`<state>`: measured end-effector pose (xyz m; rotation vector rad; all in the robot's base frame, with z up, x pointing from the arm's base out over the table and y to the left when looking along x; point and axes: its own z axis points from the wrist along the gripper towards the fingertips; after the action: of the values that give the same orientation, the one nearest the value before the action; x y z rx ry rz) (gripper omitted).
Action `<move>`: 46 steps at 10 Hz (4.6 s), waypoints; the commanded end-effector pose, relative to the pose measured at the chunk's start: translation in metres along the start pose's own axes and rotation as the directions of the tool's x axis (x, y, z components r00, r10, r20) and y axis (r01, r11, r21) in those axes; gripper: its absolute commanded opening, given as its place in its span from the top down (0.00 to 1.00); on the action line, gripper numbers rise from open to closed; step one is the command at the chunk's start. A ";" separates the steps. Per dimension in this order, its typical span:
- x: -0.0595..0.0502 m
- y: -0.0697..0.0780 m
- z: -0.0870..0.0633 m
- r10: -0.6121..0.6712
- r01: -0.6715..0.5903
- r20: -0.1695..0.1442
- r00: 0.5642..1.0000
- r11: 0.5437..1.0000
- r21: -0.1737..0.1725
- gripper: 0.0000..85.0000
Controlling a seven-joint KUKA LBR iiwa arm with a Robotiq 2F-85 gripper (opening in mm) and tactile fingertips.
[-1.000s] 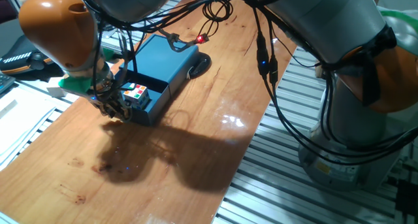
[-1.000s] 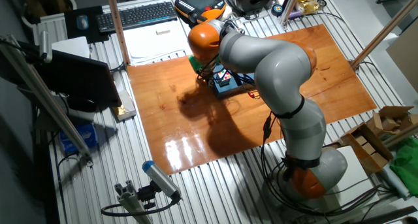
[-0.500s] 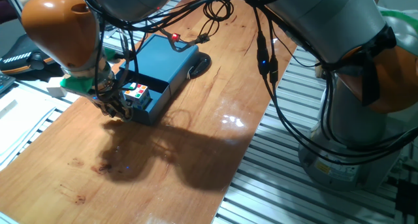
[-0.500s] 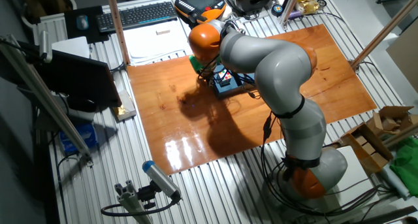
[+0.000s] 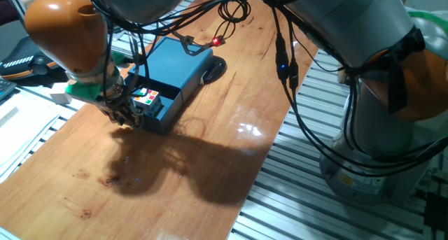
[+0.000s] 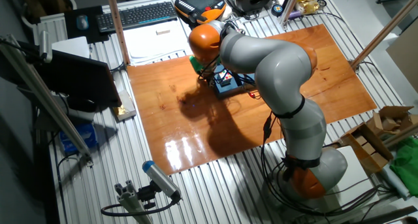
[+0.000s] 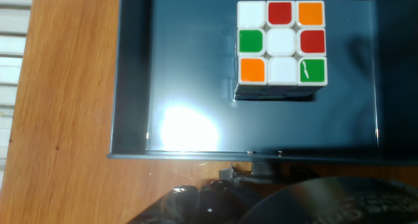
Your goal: Grasp the handle and close the drawer
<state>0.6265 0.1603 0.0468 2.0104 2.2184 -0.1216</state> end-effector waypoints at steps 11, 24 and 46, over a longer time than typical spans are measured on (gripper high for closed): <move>-0.010 -0.003 0.003 -0.023 0.023 -0.002 1.000 1.000 -0.006 0.98; -0.023 -0.005 0.004 -0.035 0.036 -0.024 0.999 0.999 0.005 0.98; -0.035 -0.008 0.008 -0.050 0.050 -0.032 0.998 0.999 -0.014 0.98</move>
<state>0.6217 0.1236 0.0440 1.9648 2.2835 -0.0807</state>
